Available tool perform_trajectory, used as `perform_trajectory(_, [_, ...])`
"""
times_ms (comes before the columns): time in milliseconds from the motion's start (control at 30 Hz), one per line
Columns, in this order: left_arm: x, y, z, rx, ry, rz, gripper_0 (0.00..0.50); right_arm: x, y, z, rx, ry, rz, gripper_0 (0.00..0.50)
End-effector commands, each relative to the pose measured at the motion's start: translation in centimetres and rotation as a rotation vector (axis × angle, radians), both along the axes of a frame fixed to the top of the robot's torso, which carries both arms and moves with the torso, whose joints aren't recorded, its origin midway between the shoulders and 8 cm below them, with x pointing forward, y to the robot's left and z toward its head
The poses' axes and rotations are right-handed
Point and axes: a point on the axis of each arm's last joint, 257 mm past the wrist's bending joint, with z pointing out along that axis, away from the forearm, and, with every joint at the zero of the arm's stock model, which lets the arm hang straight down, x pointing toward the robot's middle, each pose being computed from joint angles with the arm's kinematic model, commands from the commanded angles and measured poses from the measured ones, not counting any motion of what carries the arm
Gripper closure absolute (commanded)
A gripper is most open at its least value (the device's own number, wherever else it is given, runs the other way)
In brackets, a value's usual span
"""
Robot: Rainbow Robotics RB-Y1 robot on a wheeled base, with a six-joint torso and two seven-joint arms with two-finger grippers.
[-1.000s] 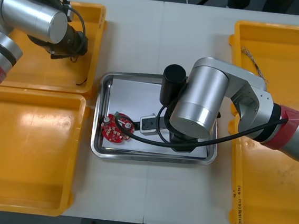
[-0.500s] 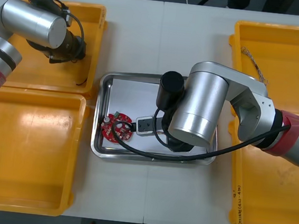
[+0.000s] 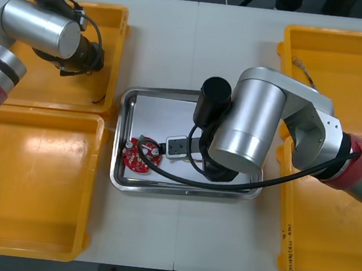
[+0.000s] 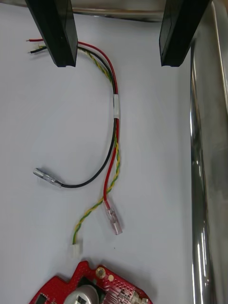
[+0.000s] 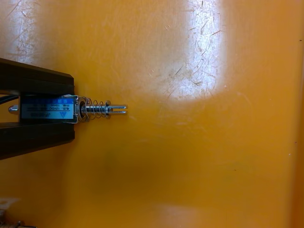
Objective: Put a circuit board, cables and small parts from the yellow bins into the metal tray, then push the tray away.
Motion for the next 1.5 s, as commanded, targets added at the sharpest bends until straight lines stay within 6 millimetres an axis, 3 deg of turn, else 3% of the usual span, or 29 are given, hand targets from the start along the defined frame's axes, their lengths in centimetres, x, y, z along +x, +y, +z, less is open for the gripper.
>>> perform_trajectory(33, [-0.1, -1.1, -0.5, 0.056, -0.006, -0.079, 0.500, -0.2, 0.9, 3.4, 0.115, 0.029, -0.083, 0.000])
perform_trajectory(167, [0.0, -0.6, 0.1, 0.054, -0.013, -0.071, 0.500, 0.1, -1.0, 4.9, 0.142, 0.045, -0.158, 0.000])
perform_trajectory(300, [-0.1, 0.1, 1.8, 0.045, -0.021, -0.061, 0.499, 0.8, -4.0, 7.3, 0.171, 0.047, -0.260, 0.000])
perform_trajectory(367, [-0.4, 0.3, 3.0, 0.038, -0.020, -0.056, 0.500, 1.7, -4.4, 8.9, 0.224, 0.028, -0.290, 0.000])
perform_trajectory(533, [-1.9, 0.9, 5.9, 0.018, 0.003, -0.038, 0.500, 3.6, -6.3, 12.3, 0.334, -0.023, -0.374, 0.000])
perform_trajectory(733, [-4.3, 1.4, 8.9, 0.003, 0.038, -0.025, 0.500, 6.2, -9.9, 15.7, 0.416, -0.122, -0.503, 0.000])
perform_trajectory(933, [-6.7, 0.9, 11.0, 0.023, 0.067, -0.031, 0.500, 7.6, -14.1, 17.3, 0.460, -0.188, -0.633, 0.000])
perform_trajectory(1233, [-10.6, -0.7, 12.9, 0.077, 0.109, -0.057, 0.500, 9.0, -19.5, 17.8, 0.515, -0.192, -0.805, 0.000])
perform_trajectory(1500, [-13.2, -5.2, 13.4, 0.023, 0.129, -0.117, 0.500, 9.7, -24.1, 17.1, 0.503, -0.156, -0.939, 0.000])
